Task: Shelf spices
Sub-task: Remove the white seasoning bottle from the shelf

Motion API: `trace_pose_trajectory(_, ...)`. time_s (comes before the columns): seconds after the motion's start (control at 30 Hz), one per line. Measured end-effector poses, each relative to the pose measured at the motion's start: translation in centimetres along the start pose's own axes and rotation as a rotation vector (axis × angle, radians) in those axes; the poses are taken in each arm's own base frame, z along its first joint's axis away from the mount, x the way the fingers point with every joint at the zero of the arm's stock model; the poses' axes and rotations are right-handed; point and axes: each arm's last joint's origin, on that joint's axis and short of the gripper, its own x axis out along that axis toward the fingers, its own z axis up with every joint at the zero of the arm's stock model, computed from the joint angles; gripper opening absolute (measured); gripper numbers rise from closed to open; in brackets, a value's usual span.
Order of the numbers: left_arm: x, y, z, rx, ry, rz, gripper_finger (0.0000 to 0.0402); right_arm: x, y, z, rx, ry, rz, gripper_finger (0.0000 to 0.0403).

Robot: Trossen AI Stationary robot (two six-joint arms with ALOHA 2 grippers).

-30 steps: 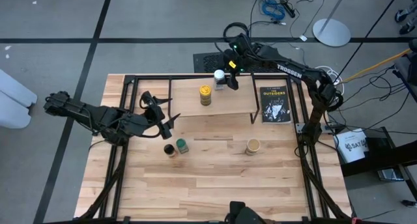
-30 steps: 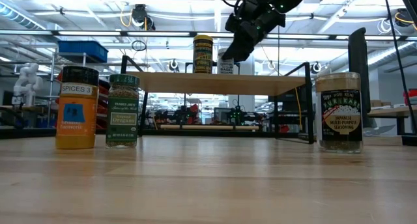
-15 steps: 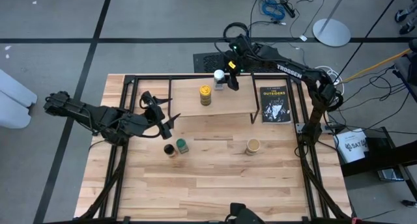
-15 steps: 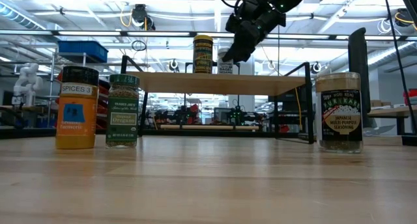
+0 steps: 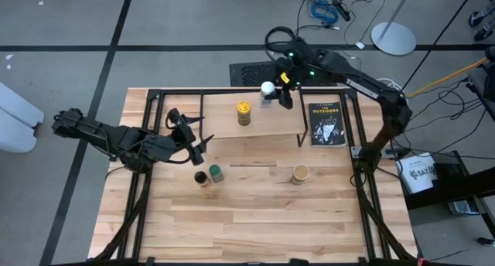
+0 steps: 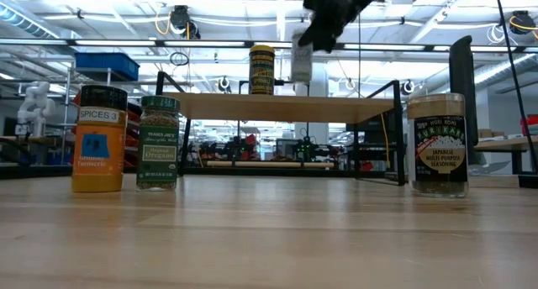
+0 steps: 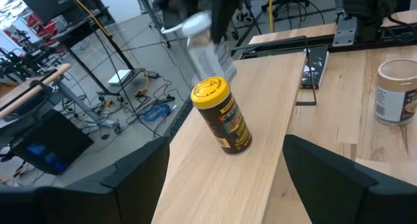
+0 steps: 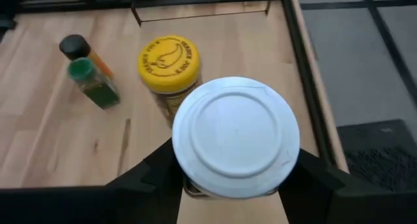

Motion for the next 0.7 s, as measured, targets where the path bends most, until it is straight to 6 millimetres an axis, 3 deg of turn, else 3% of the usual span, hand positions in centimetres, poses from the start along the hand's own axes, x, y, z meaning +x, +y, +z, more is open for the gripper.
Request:
trace_pose_trajectory(0.37,0.0,0.0,0.0,0.001,0.000,0.000,0.0310,-5.9,7.4,0.1,0.047,0.075,-0.039,0.0188)
trace_pose_trajectory(0.7,0.0,0.0,0.6,0.046,-0.041,0.004,0.0310,-7.6,13.5,-0.9,0.136,0.208,0.022,0.0187)
